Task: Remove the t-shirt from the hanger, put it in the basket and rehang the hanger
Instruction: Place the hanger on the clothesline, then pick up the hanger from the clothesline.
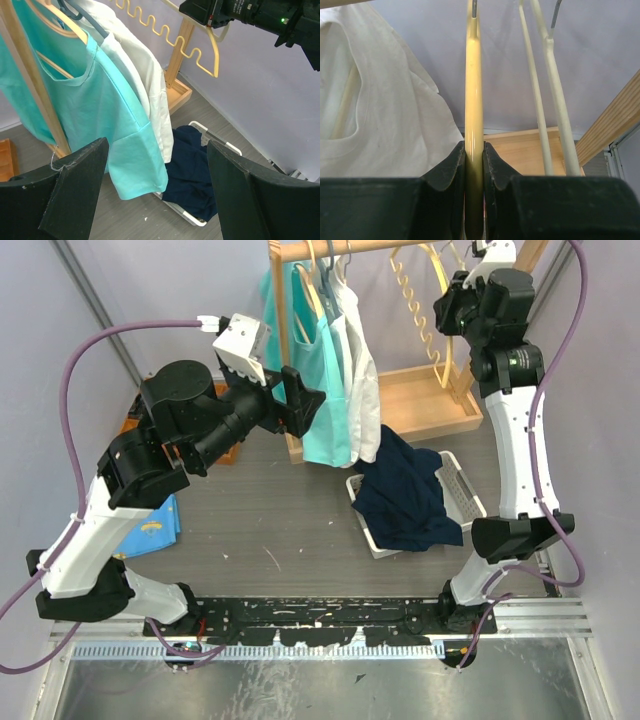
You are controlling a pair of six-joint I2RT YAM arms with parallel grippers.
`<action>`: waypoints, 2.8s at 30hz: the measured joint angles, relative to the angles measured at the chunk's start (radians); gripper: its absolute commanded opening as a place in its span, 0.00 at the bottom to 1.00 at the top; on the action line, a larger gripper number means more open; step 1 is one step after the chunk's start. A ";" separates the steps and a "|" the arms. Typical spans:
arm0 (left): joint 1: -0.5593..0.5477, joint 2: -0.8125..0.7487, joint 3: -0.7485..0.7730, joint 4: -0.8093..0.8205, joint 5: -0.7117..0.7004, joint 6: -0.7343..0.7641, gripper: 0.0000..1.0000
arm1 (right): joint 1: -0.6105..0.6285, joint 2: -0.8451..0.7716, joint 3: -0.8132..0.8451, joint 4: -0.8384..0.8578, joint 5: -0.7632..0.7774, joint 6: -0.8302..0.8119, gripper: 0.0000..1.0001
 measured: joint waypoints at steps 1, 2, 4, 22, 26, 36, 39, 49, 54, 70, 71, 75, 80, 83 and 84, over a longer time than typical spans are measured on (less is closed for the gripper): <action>0.000 0.000 0.000 0.000 -0.003 0.001 0.87 | -0.002 0.006 0.000 0.000 -0.003 0.003 0.01; 0.000 0.000 0.000 0.000 -0.005 0.003 0.87 | -0.003 0.011 0.000 0.000 -0.004 0.006 0.01; 0.000 0.000 0.000 0.000 -0.011 0.007 0.87 | -0.005 0.018 0.000 -0.001 -0.006 0.013 0.02; 0.000 0.008 -0.010 0.002 -0.030 0.017 0.91 | -0.007 -0.099 -0.084 0.019 0.002 0.045 0.56; 0.000 0.007 -0.016 0.002 -0.037 0.011 0.91 | -0.007 -0.197 -0.108 0.018 0.005 0.047 0.56; 0.000 -0.019 -0.080 0.003 -0.076 -0.020 0.91 | 0.019 -0.317 -0.142 0.029 -0.140 0.125 0.53; 0.000 -0.032 -0.102 0.002 -0.076 -0.036 0.91 | 0.060 -0.303 -0.142 0.027 -0.156 0.135 0.53; 0.000 -0.043 -0.116 -0.014 -0.073 -0.072 0.91 | 0.299 -0.190 -0.111 -0.004 -0.055 0.134 0.52; 0.000 -0.051 -0.117 -0.032 -0.072 -0.086 0.91 | 0.351 -0.154 -0.109 -0.030 0.021 0.135 0.50; 0.001 -0.096 -0.152 -0.037 -0.073 -0.107 0.91 | 0.369 -0.120 -0.109 -0.034 0.106 0.145 0.49; 0.001 -0.096 -0.154 -0.037 -0.074 -0.107 0.91 | 0.372 -0.115 -0.110 -0.034 0.108 0.145 0.49; 0.001 -0.096 -0.158 -0.037 -0.074 -0.107 0.91 | 0.380 -0.097 -0.109 -0.035 0.121 0.145 0.49; 0.001 -0.096 -0.158 -0.037 -0.074 -0.107 0.91 | 0.394 -0.066 -0.094 -0.042 0.161 0.145 0.46; 0.001 -0.096 -0.158 -0.037 -0.074 -0.107 0.91 | 0.406 -0.047 -0.084 -0.048 0.192 0.140 0.42; 0.001 -0.096 -0.158 -0.037 -0.074 -0.107 0.91 | 0.411 -0.041 -0.082 -0.050 0.206 0.137 0.41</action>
